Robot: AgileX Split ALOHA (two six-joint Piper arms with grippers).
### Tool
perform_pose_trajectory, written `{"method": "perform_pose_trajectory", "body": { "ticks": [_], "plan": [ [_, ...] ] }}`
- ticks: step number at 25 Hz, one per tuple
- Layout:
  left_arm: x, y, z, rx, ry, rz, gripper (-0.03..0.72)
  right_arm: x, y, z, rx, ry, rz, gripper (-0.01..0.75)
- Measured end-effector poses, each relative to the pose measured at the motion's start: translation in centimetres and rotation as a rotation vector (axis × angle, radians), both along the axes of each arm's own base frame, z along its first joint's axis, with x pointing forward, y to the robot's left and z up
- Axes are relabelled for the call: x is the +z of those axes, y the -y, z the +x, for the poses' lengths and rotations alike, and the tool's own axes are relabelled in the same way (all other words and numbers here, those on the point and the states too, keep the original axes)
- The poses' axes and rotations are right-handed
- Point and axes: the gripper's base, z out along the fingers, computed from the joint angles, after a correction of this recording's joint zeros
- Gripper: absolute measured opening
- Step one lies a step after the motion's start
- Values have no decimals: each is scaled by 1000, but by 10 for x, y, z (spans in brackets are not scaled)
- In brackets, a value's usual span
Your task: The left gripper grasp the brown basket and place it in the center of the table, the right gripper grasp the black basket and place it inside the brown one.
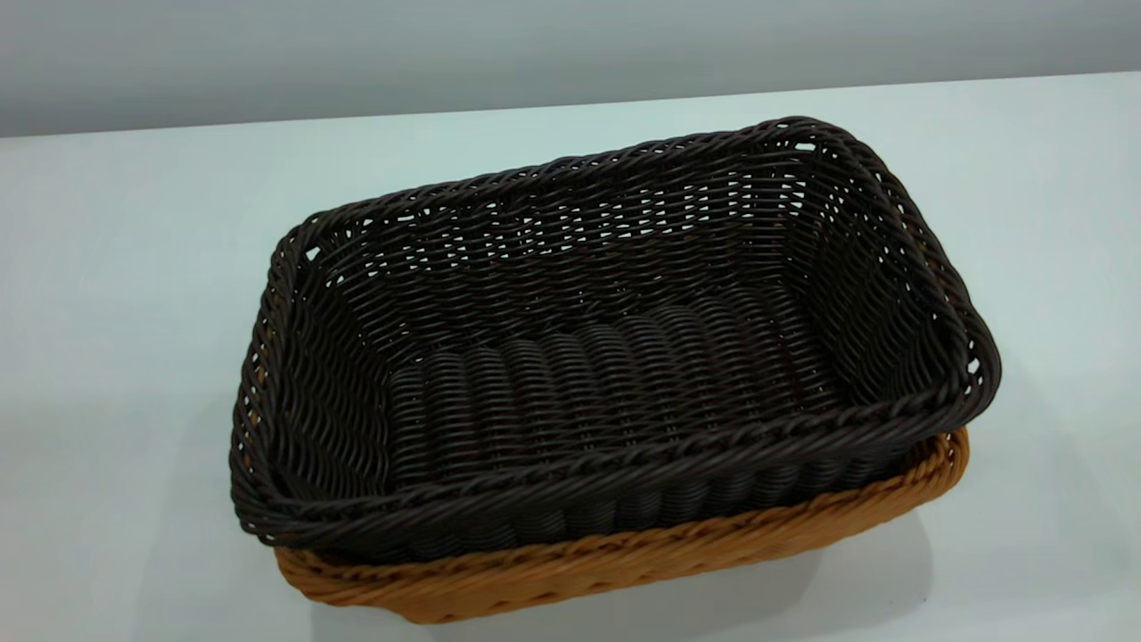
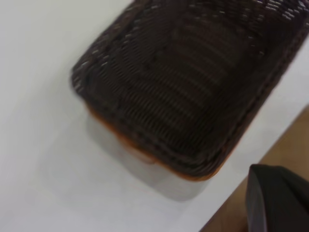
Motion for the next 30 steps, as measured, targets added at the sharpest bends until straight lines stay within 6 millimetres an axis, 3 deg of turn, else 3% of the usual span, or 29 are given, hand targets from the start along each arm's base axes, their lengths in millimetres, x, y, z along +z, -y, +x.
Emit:
{"method": "perform_pose_trajectory", "body": {
  "ticks": [6, 16, 30],
  "plan": [
    [3, -28, -22, 209, 48, -13, -1, 0, 0, 0, 0, 0, 0, 0],
    [5, -40, -45, 435, 119, -87, -1, 0, 0, 0, 0, 0, 0, 0],
    [-31, -43, -64, 617, 144, -130, -1, 0, 0, 0, 0, 0, 0, 0]
  ]
}}
